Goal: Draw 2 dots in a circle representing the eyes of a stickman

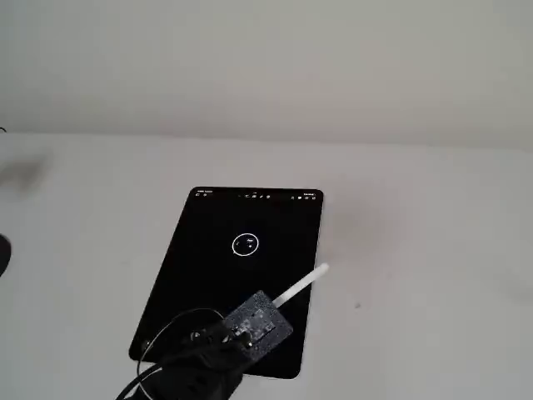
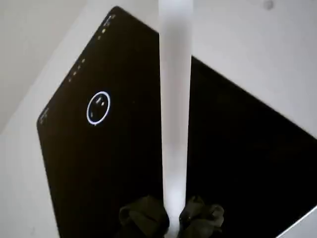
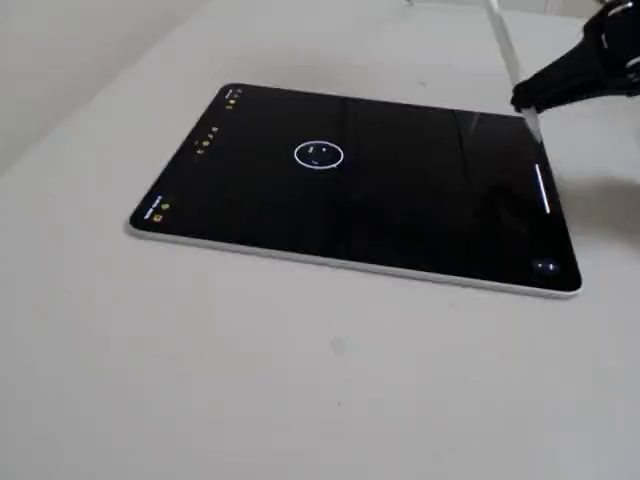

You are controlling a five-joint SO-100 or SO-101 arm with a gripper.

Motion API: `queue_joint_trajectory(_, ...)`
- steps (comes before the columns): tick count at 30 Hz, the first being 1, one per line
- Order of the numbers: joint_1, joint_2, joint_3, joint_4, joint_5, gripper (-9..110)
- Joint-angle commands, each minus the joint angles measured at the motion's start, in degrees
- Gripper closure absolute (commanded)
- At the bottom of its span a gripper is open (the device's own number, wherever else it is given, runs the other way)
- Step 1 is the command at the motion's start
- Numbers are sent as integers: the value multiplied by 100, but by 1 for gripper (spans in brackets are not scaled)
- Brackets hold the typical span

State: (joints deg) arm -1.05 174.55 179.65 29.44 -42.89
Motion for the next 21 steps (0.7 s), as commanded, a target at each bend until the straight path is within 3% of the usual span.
queue_joint_trajectory(1, 114, -422, -44, -650, -255, 102)
queue_joint_trajectory(6, 299, -1397, -26, -1714, -703, 102)
queue_joint_trajectory(21, 255, -2637, -70, -2689, -1793, 101)
